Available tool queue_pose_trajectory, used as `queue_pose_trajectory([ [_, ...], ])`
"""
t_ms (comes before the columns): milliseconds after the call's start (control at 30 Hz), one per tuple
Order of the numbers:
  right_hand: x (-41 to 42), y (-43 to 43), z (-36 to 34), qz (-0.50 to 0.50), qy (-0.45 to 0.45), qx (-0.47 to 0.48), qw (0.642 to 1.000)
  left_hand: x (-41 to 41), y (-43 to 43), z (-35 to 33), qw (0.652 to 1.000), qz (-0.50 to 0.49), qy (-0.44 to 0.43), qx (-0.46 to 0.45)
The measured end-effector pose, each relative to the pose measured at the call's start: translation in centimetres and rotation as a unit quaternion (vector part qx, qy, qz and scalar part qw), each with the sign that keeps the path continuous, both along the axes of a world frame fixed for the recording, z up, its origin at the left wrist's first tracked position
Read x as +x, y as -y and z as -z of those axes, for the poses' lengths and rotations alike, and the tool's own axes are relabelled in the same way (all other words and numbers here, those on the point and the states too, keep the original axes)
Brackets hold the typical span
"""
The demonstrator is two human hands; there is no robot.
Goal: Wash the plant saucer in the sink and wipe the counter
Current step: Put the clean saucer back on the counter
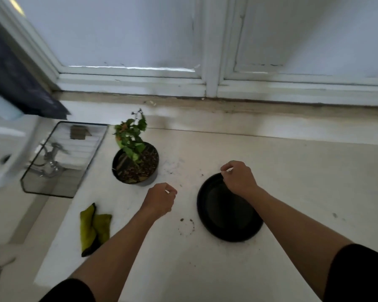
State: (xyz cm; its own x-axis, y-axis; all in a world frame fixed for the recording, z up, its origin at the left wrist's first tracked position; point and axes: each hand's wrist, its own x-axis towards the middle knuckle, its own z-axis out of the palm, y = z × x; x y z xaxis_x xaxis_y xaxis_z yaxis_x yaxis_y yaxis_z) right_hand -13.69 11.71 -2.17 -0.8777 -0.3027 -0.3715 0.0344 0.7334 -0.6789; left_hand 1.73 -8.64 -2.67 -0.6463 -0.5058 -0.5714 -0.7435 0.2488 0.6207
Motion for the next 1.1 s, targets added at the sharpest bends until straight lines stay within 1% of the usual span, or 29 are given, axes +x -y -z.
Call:
queue_pose_trajectory([
  [100,0.6,5.0,-1.4,-0.038,0.023,-0.057,0.997,3.1,3.0,-1.2,1.0,-0.02,0.001,0.002],
  [200,1.1,9.7,-2.0,-0.059,0.051,-0.104,0.992,6.8,7.4,-1.5,0.998,-0.002,0.062,-0.023],
  [267,1.4,12.7,-2.0,-0.066,0.081,-0.13,0.986,8.6,10.4,-1.3,0.995,-0.045,0.068,-0.057],
  [300,1.6,14.0,-1.9,-0.061,0.092,-0.142,0.984,8.9,11.8,-1.1,0.993,-0.078,0.055,-0.074],
  [367,2.0,16.2,-1.7,-0.045,0.102,-0.153,0.982,8.2,14.1,-1.0,0.983,-0.162,-0.007,-0.084],
  [433,2.4,18.0,-1.4,-0.028,0.111,-0.158,0.981,6.6,15.7,-1.1,0.966,-0.239,-0.087,-0.04],
  [467,2.6,18.8,-1.1,-0.019,0.12,-0.159,0.98,5.7,16.1,-1.2,0.959,-0.258,-0.117,-0.016],
  [533,3.0,20.1,-0.5,-0.003,0.138,-0.157,0.978,4.0,16.5,-1.4,0.955,-0.256,-0.152,0.009],
  [600,3.4,21.2,0.0,0.005,0.154,-0.155,0.976,2.8,16.7,-1.1,0.957,-0.236,-0.166,0.022],
  [667,3.7,22.0,0.2,0.013,0.156,-0.157,0.975,2.0,16.9,-0.3,0.96,-0.224,-0.163,0.04],
  [900,4.6,23.3,1.1,0.042,0.136,-0.13,0.981,1.5,18.0,1.4,0.952,-0.239,-0.164,0.1],
  [1100,4.9,23.0,0.7,0.066,0.12,-0.138,0.981,1.6,18.3,0.8,0.954,-0.214,-0.178,0.108],
])
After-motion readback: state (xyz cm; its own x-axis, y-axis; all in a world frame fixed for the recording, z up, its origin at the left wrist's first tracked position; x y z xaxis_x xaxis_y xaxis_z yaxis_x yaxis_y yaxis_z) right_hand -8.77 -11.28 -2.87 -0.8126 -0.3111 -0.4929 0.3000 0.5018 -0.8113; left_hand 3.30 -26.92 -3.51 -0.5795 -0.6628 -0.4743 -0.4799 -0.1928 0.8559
